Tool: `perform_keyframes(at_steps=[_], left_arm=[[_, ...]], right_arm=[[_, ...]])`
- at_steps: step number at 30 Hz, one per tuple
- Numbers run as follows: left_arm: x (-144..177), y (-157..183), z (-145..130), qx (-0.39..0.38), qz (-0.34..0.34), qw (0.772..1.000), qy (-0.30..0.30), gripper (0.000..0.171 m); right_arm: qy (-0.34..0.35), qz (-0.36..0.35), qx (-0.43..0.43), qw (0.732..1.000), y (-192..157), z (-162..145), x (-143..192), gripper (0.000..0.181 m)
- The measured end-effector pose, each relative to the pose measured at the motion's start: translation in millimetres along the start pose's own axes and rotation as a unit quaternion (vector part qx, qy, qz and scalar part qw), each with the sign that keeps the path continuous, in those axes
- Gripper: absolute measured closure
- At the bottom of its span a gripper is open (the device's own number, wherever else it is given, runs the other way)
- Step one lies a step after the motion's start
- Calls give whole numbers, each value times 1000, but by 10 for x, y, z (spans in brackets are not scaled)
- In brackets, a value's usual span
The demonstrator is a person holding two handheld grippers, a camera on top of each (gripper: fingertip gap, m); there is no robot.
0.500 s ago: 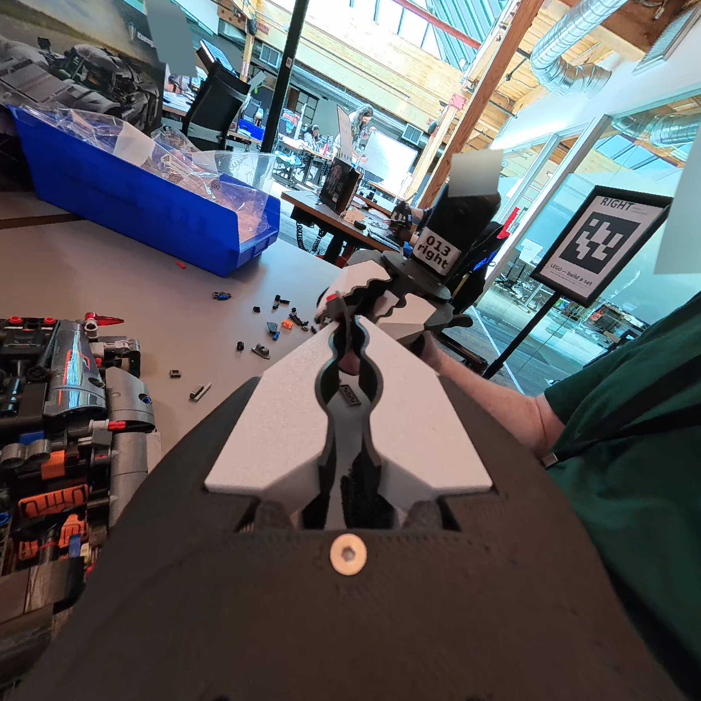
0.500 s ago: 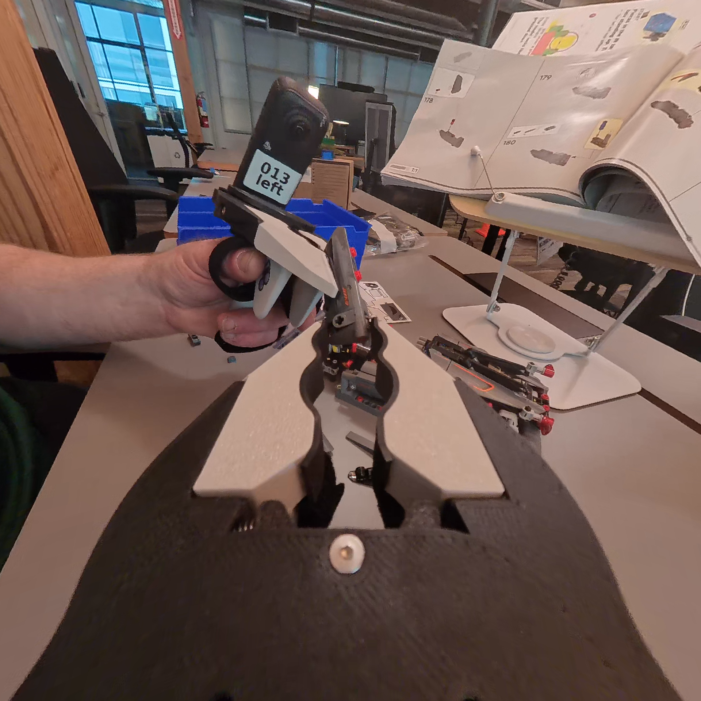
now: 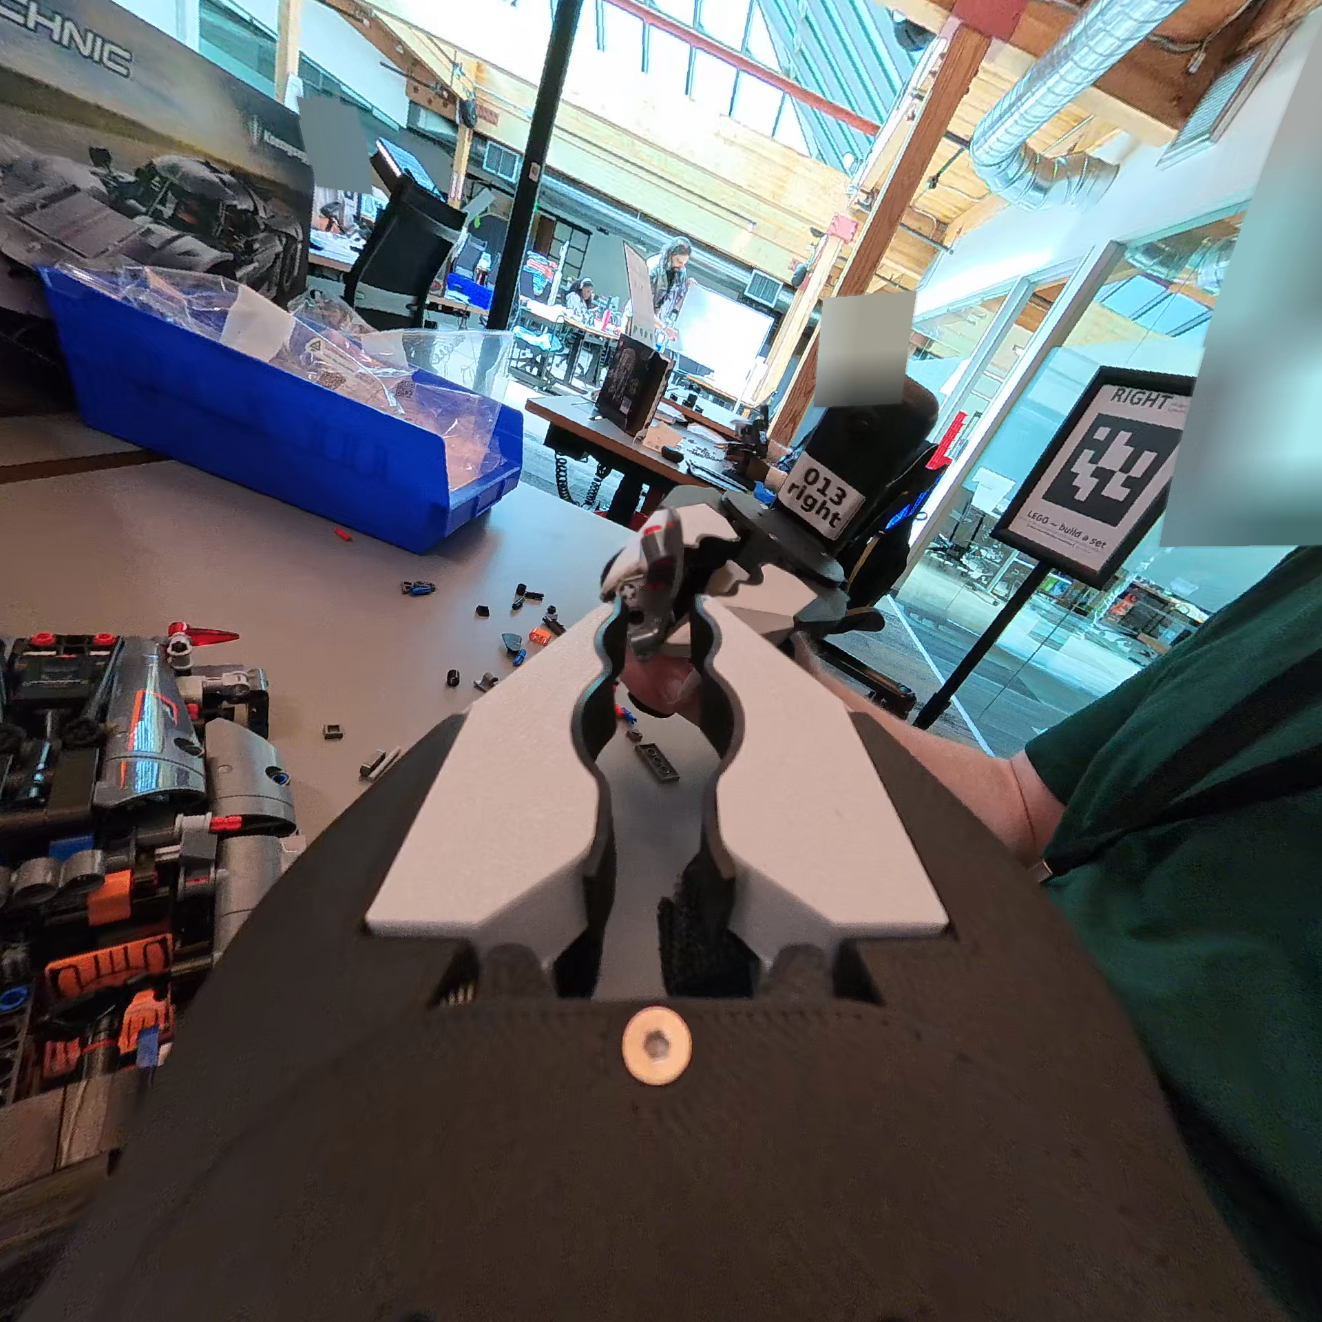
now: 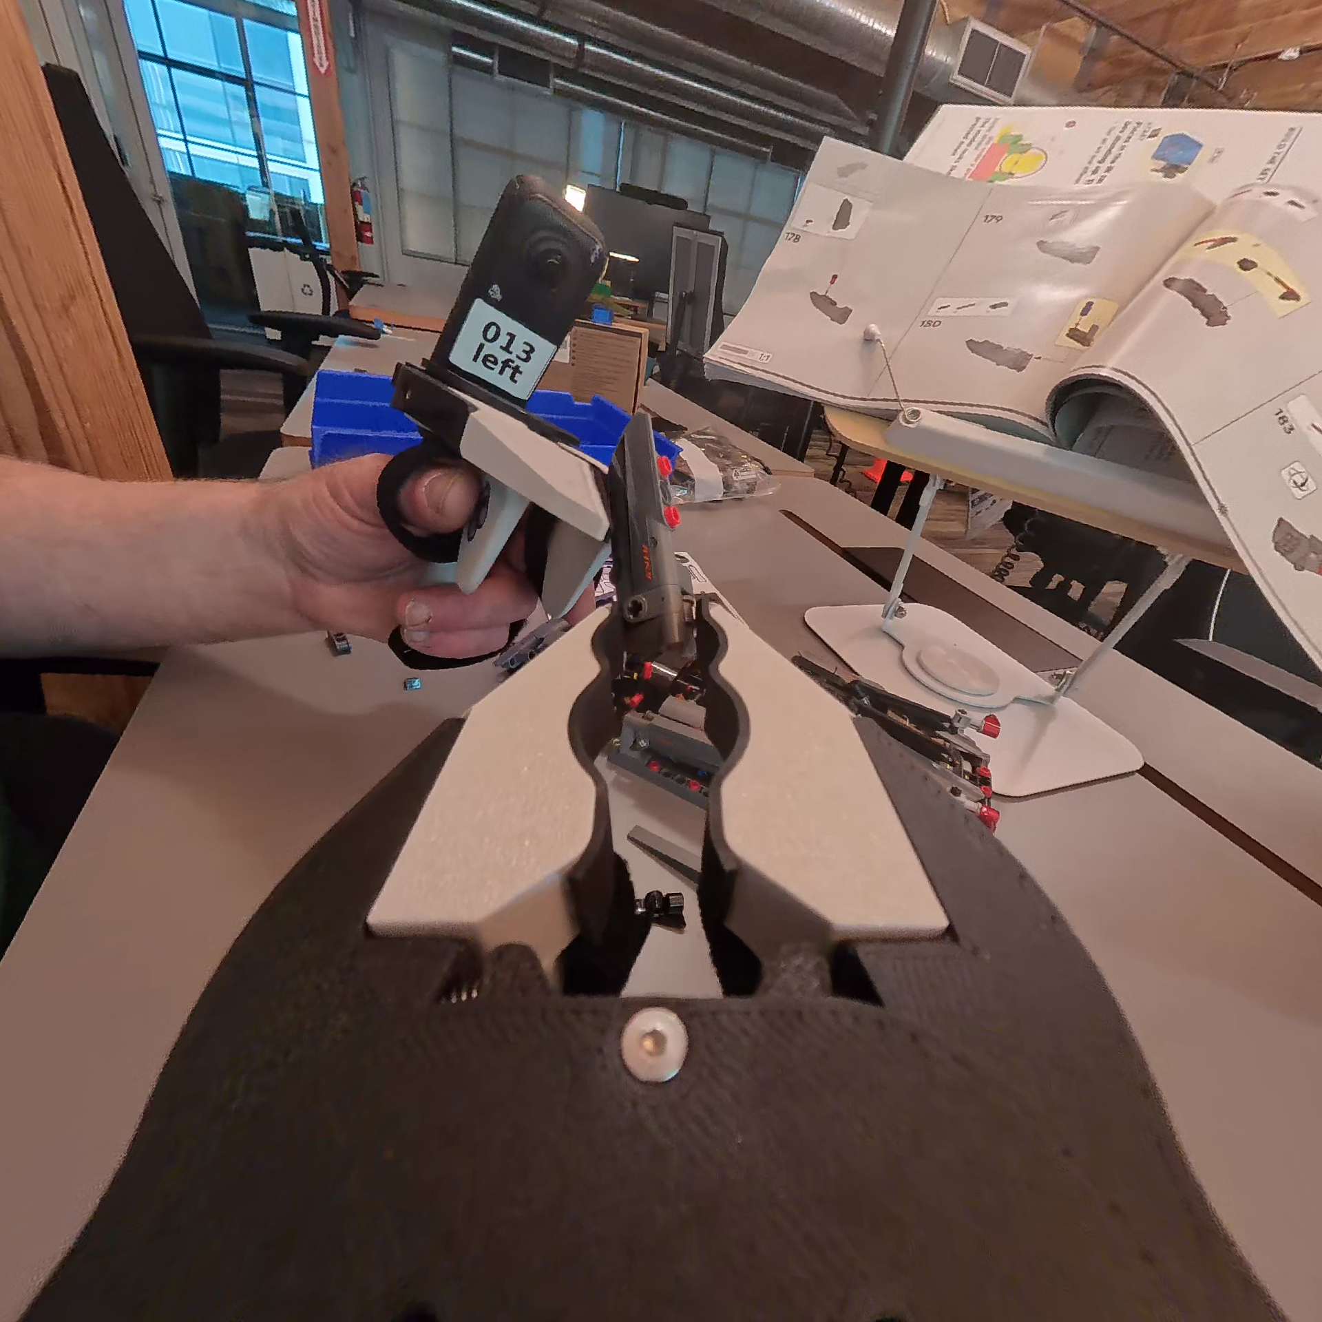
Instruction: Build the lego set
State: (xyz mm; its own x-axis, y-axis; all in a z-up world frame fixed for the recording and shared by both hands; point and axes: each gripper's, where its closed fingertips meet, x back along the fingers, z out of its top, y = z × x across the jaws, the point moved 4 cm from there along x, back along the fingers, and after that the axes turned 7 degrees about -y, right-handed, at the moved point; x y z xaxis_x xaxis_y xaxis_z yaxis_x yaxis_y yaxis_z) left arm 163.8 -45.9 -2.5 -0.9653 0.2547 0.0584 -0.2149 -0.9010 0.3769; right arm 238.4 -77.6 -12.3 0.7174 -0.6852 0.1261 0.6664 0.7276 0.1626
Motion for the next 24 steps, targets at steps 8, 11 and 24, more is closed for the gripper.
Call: perform_keyframes(at_steps=[8, 11, 24], left_arm=[[-1, 45, -28, -12, -4, 1000, -3, 171], [1, 92, -50, -22, -10, 1000, -9, 171], [373, 153, -220, -68, 78, 991, -83, 151]], right_arm=[[5, 30, -11, 999, -53, -16, -6, 163], [-1, 59, -38, 998, -74, -41, -28, 158], [-213, 74, -145, 963, -596, -560, 287, 163]])
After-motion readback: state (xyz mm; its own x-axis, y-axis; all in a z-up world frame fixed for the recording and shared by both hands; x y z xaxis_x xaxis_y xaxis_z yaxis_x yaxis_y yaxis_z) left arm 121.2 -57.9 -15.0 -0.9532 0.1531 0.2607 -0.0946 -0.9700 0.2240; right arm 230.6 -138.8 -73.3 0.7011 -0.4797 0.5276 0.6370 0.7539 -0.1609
